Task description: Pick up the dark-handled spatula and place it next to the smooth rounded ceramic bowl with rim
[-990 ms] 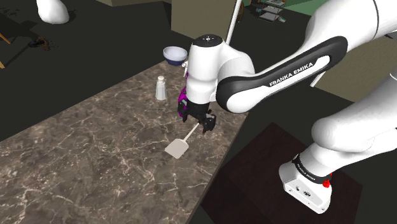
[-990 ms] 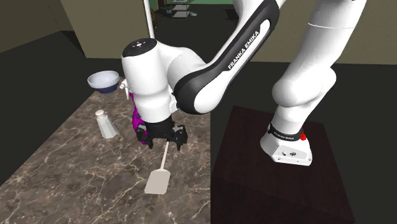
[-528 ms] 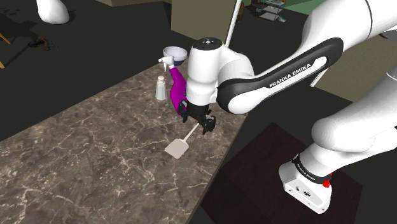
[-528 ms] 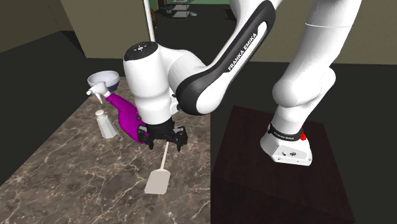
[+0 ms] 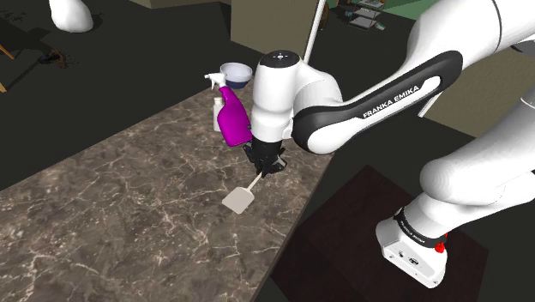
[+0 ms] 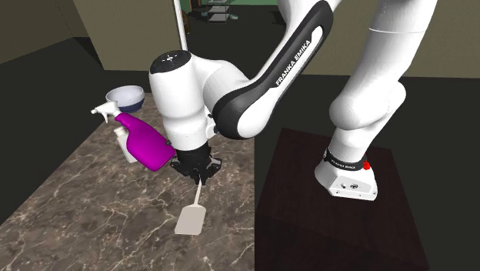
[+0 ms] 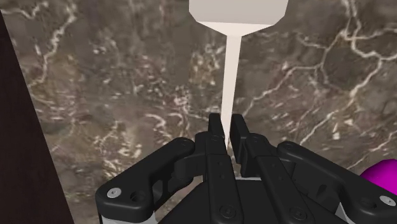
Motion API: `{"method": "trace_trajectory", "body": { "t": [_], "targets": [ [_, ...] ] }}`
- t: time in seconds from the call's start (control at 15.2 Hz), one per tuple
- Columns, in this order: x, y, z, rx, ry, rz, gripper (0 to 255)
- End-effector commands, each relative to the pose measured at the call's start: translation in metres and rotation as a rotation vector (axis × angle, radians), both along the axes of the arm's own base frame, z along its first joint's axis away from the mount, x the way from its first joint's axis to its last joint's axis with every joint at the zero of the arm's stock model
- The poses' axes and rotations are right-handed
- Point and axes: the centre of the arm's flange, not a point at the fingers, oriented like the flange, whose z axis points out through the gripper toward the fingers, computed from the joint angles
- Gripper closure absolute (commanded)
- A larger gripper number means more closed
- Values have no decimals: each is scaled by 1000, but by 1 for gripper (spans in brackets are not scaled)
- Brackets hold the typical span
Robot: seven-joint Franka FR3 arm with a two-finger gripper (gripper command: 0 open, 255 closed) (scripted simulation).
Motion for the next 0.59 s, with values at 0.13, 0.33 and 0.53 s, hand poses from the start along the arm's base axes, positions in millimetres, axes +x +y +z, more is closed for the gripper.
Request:
{"method": "trace_trajectory", "body": {
  "t": [0.13, 0.33, 0.53],
  "targets": [
    [0, 0, 0, 0, 0, 0, 255],
    [0, 0, 16, 0, 0, 0, 255],
    [0, 0, 32, 0, 0, 0, 255]
  ]
}}
